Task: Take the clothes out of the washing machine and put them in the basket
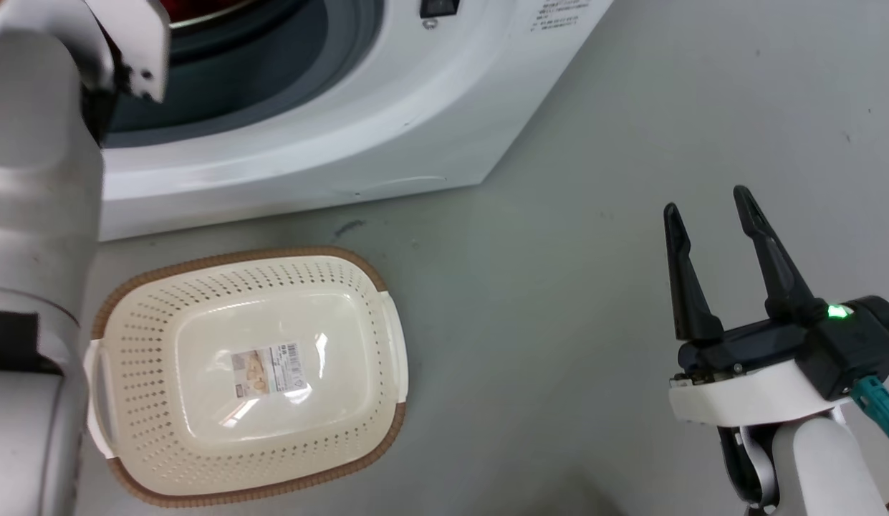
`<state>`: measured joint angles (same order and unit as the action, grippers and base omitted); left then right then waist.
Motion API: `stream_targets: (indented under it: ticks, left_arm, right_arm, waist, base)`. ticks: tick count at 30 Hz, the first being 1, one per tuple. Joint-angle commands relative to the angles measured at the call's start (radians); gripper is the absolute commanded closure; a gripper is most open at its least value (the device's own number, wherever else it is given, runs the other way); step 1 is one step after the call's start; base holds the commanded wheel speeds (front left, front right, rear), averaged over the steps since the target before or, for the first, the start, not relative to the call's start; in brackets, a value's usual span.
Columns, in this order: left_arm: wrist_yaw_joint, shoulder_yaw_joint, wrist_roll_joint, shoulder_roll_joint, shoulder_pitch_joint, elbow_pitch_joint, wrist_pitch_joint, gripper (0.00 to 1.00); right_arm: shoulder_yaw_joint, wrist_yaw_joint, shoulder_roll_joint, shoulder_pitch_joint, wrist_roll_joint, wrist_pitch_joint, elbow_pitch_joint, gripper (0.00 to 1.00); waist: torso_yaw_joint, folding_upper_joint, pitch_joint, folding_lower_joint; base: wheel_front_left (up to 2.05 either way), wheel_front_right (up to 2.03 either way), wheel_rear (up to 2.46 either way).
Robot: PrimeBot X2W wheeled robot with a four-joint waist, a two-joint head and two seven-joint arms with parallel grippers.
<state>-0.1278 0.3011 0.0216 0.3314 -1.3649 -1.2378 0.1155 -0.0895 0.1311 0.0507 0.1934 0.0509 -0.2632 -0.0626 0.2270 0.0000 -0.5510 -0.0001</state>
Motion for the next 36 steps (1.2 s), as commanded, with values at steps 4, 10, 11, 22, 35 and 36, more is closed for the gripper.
stream_targets:
  ticks: [4, 10, 11, 22, 35, 36]
  left_arm:
    - [0.001, 0.002, 0.021, -0.03, 0.083, -0.006, 0.07, 1.0]
    - [0.004, -0.004, 0.057, -0.076, 0.189, 0.028, 0.137, 1.0]
    - [0.005, -0.003, 0.058, -0.081, 0.204, 0.042, 0.143, 1.0]
    - [0.032, -0.018, 0.095, -0.103, 0.441, 0.344, 0.151, 1.0]
    - [0.07, -0.01, 0.108, -0.087, 0.696, 0.74, 0.143, 1.0]
    - [0.075, -0.008, 0.107, -0.083, 0.713, 0.775, 0.137, 1.0]
  right_arm:
    - [0.002, -0.001, -0.001, -0.034, -0.017, -0.002, 0.013, 0.0]
    - [0.006, -0.001, -0.001, -0.071, -0.04, -0.002, 0.027, 0.0]
    - [0.009, -0.001, -0.001, -0.078, -0.045, -0.002, 0.029, 0.0]
    - [0.018, -0.001, -0.001, -0.161, -0.073, -0.002, 0.056, 0.0]
    - [0.021, -0.001, -0.001, -0.246, -0.078, -0.002, 0.071, 0.0]
    - [0.023, -0.001, -0.001, -0.25, -0.078, -0.002, 0.071, 0.0]
  waist:
    - [-0.044, 0.0, 0.081, 0.0001]
    - [-0.084, 0.0, 0.161, 0.0001]
    - [-0.091, 0.0, 0.174, 0.0001]
    - [-0.148, 0.0, 0.324, 0.0001]
    - [-0.186, 0.0, 0.452, 0.0001]
    - [-0.189, 0.0, 0.459, 0.0001]
  base:
    - [0.0, 0.0, 0.0]
    - [0.0, 0.0, 0.0]
    - [0.0, 0.0, 0.0]
    - [0.0, 0.0, 0.0]
    - [0.0, 0.0, 0.0]
    - [0.0, 0.0, 0.0]
